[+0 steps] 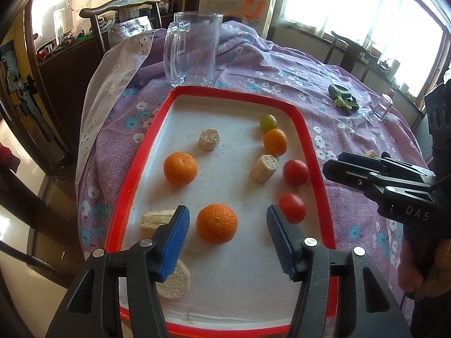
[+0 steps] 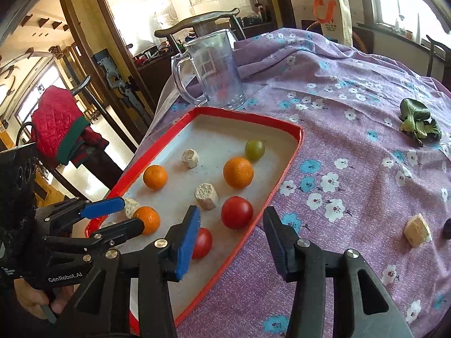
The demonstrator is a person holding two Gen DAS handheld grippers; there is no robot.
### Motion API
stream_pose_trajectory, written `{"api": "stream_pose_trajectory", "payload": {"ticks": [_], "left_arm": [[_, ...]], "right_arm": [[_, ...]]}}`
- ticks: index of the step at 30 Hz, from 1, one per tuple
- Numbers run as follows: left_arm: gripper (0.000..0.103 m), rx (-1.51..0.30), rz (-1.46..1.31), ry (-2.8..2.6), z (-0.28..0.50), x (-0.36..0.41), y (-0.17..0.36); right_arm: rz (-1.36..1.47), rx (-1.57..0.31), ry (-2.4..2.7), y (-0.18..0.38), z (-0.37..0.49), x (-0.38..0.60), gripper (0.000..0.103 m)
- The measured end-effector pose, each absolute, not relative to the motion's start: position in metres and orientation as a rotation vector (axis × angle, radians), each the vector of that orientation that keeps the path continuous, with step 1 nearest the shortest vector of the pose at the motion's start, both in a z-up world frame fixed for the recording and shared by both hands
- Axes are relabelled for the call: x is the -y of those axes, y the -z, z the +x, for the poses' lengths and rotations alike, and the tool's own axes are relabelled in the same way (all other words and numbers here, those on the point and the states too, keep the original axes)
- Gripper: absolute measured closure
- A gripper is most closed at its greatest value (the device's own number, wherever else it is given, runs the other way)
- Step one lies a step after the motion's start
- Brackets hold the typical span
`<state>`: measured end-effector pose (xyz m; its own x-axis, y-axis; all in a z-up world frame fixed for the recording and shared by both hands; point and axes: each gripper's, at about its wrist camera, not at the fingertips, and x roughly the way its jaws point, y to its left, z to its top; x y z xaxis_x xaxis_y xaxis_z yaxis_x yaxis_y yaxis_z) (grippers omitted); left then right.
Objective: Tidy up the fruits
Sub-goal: 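Open the left tool over the tray while the right tool releases its tomato, then move both open tools toward the cream block and dark plum on the cloth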
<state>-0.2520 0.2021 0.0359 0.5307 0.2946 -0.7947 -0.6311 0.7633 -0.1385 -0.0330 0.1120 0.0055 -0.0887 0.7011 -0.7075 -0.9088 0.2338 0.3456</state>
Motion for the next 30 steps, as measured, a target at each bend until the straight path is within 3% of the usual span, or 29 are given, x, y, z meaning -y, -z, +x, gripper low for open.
{"api": "stream_pose_trajectory", "payload": {"ticks": [30], "left_arm": [[0.043,-0.848,-0.345,-0.365,-0.179,-0.128,-0.057]], "right_arm": [[-0.149,-0.950,-1.116,0.000,0.052,0.028,0.051]]}}
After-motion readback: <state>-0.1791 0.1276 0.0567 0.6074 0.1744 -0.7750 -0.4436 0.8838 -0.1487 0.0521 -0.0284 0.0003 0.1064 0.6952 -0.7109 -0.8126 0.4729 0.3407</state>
